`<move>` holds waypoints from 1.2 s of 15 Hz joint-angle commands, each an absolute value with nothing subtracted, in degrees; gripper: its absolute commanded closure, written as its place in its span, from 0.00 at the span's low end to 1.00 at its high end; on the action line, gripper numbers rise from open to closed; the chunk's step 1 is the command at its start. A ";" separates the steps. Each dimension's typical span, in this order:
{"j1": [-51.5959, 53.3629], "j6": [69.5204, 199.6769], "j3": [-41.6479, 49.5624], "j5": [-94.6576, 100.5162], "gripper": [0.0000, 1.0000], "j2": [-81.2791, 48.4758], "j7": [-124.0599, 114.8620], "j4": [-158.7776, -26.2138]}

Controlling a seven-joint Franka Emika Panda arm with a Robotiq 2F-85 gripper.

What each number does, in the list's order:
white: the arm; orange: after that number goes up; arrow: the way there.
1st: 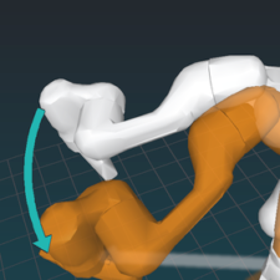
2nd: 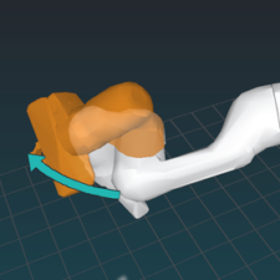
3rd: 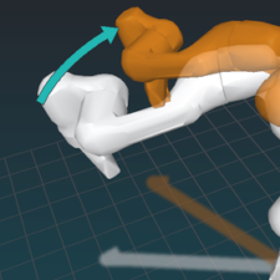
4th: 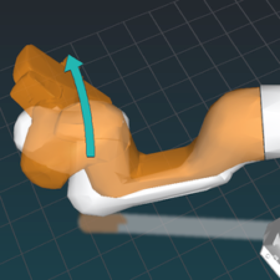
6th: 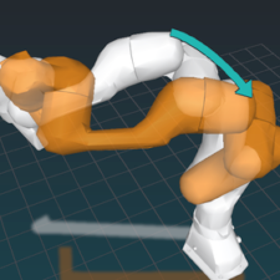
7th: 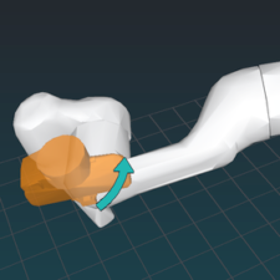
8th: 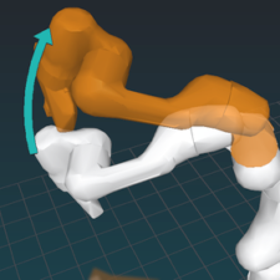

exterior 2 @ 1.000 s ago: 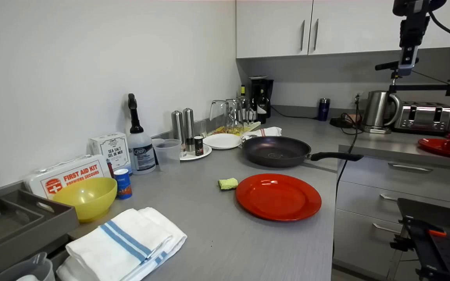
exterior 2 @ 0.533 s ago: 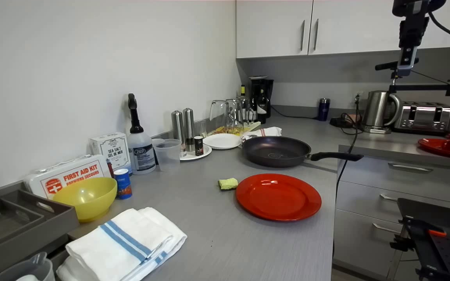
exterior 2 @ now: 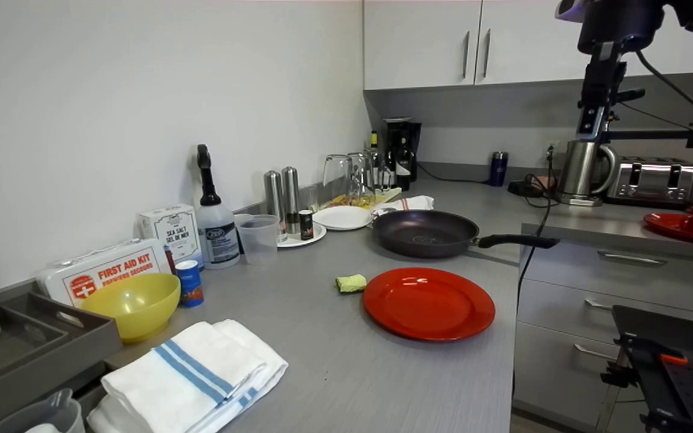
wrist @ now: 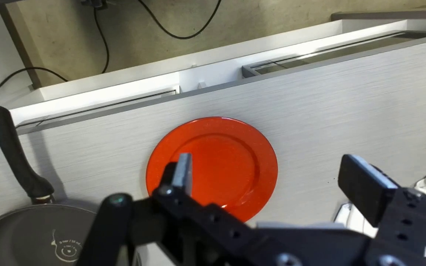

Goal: Turn the red plate upside down

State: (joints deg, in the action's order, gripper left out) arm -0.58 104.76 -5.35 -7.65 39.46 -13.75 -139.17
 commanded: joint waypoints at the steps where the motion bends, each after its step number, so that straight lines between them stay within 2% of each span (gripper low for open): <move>1: -0.30 109.87 -8.17 -6.22 0.00 37.78 -15.46 -141.61; 12: 4.48 113.42 -17.03 -1.33 0.00 35.83 -18.83 -144.71; 18: 5.28 113.10 -17.95 -1.98 0.00 32.71 -22.09 -142.40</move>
State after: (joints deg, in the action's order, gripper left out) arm 4.75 112.75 -18.29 -2.48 35.17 -20.15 -144.54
